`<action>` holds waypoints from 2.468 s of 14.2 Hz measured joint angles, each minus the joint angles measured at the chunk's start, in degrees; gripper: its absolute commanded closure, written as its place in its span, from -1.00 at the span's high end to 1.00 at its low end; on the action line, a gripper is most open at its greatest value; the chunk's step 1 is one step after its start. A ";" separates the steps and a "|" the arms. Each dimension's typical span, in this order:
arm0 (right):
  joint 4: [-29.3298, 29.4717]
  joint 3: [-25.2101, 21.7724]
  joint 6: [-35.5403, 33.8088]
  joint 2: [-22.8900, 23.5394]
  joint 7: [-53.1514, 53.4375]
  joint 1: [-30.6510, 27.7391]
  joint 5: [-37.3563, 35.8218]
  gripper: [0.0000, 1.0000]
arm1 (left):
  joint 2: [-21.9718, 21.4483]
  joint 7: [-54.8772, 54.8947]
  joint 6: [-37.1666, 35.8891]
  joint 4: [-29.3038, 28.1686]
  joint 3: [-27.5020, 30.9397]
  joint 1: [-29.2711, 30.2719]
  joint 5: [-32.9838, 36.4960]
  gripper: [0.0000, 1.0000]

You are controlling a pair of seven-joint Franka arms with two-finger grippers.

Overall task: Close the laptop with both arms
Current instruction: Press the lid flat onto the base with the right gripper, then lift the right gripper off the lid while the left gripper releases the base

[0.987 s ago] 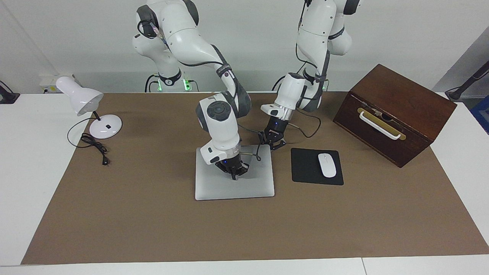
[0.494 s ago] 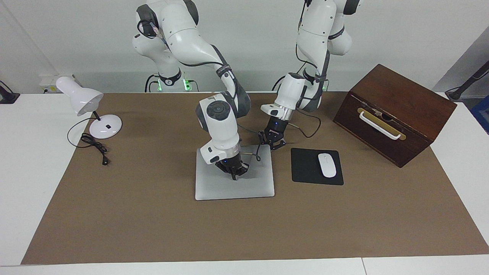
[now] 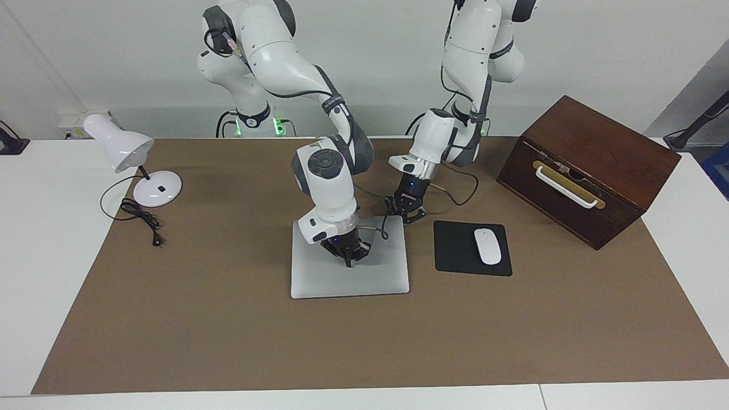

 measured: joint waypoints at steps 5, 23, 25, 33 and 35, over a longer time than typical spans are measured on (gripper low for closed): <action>3.05 -0.02 -6.24 -1.50 -0.21 -0.32 0.00 -1.00 | 0.00 -0.07 0.00 0.00 0.01 0.00 0.00 -1.00; 14.17 -1.12 -26.37 -9.92 -23.24 -8.46 -8.18 -1.00 | -3.16 -5.84 -7.51 1.09 -0.25 -0.01 0.00 -1.00; 15.43 -1.20 -29.17 -11.38 -26.46 -9.87 -8.83 -1.00 | -3.35 -5.85 -7.66 0.92 -0.28 -0.01 0.00 -1.00; 17.55 -1.37 -40.95 -20.22 -45.73 -21.79 -8.99 0.54 | -7.00 -5.85 -7.68 -3.40 -0.49 -0.04 0.00 -1.00; 18.64 -1.38 -42.66 -21.27 -47.81 -23.42 -8.99 1.00 | -8.88 -5.85 -8.00 -4.59 -0.50 -0.04 0.00 -1.00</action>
